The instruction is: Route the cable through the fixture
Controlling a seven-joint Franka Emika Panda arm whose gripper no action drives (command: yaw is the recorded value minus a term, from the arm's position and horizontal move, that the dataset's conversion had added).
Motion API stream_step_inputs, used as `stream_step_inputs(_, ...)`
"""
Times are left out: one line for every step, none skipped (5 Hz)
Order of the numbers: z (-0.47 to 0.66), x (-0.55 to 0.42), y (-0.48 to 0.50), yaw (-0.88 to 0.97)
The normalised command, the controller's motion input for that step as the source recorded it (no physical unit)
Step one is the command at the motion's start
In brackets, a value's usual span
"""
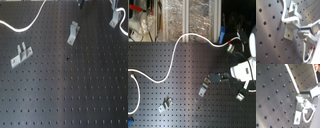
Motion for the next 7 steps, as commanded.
stream_step_inputs(0.12, 0.108, 0.001, -0.31)
stream_step_inputs(0.16, 0.292, 0.113, -0.34)
stream_step_inputs(0.28, 0.365, 0.177, -0.40)
stream_step_inputs(0.34, 0.392, 0.240, -0.41)
stream_step_inputs(0.40, 0.020, 0.352, -0.34)
stream_step_inputs(0.38, -0.139, 0.435, -0.29)
stream_step_inputs(0.35, -0.294, 0.442, -0.19)
